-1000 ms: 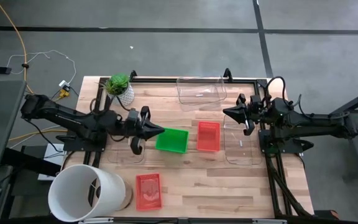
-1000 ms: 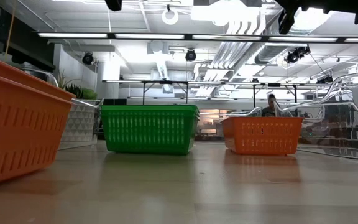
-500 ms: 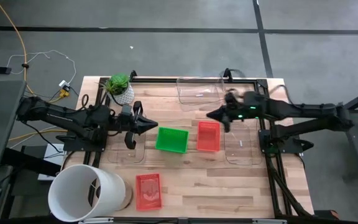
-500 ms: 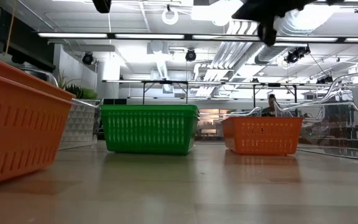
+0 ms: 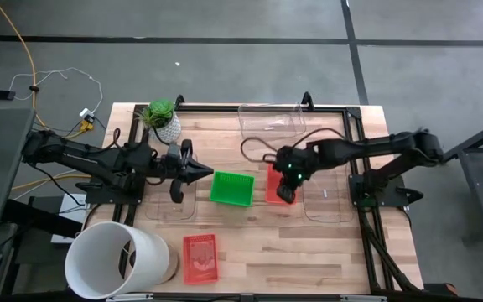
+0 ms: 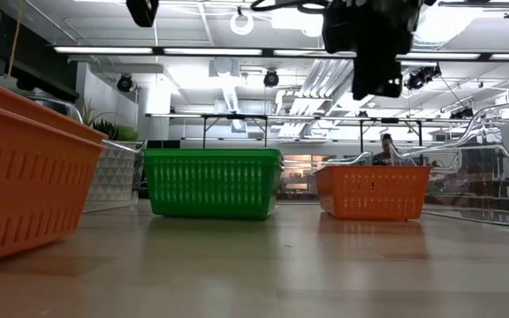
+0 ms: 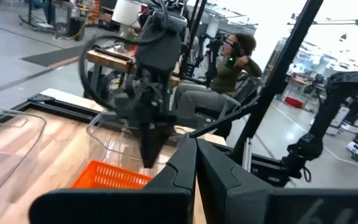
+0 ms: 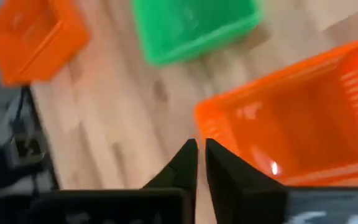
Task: Stack baskets by color
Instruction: Stack the top orange bin on the bottom orange bin
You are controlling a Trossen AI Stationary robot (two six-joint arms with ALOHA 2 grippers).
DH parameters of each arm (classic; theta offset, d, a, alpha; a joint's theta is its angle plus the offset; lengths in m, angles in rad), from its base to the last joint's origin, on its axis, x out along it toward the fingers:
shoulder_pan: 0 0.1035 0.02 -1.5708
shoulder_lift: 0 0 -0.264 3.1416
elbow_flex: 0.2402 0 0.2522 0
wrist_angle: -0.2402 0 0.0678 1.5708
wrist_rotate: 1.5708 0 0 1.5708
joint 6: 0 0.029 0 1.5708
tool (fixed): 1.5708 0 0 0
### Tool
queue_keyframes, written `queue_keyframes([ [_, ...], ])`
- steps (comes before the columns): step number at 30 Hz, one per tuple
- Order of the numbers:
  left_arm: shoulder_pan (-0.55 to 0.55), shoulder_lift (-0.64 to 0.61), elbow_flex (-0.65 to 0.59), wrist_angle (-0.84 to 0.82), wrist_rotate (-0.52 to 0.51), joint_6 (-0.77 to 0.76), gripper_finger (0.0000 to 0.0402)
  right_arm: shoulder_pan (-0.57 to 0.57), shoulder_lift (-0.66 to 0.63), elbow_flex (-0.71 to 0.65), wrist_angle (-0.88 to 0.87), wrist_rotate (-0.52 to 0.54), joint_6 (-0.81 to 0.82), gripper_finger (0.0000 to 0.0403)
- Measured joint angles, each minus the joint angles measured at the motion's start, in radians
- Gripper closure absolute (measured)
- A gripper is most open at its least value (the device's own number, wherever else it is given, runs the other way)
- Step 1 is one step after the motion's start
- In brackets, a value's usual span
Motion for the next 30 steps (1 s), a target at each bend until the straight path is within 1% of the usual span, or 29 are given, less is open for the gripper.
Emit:
queue_keyframes([
  [2,0.0,0.0,0.0,-0.001,0.011,0.0,0.0401,0.032,0.008,0.002,-0.005,-0.029,-0.007,0.0358],
  [6,0.0,0.0,0.0,-0.006,0.012,0.0,0.0401,0.103,0.008,0.002,-0.026,-0.031,-0.012,0.0294],
  [11,0.0,0.0,0.0,-0.006,0.008,0.0,0.0401,0.167,0.024,0.002,-0.027,0.076,-0.017,0.0209],
  [15,0.0,0.0,0.0,-0.006,0.005,0.003,0.0401,0.205,0.084,0.002,-0.028,0.153,-0.083,0.0166],
  [17,0.0,0.0,0.0,-0.006,0.003,0.001,0.0401,0.218,0.127,0.002,-0.027,0.187,-0.131,0.0156],
  [20,0.0,0.0,0.0,-0.006,0.002,0.0,0.0401,0.226,0.189,0.002,-0.027,0.238,-0.197,0.0154],
  [25,0.0,0.0,0.0,-0.006,-0.001,-0.001,0.0401,0.224,0.272,0.002,-0.026,0.327,-0.228,0.0159],
  [28,0.0,0.0,0.0,-0.005,-0.018,-0.003,0.0401,0.222,0.307,0.002,-0.021,0.324,-0.229,0.0171],
  [30,0.0,0.0,0.0,-0.005,-0.022,-0.002,0.0401,0.223,0.322,0.002,-0.017,0.319,-0.236,0.0185],
])
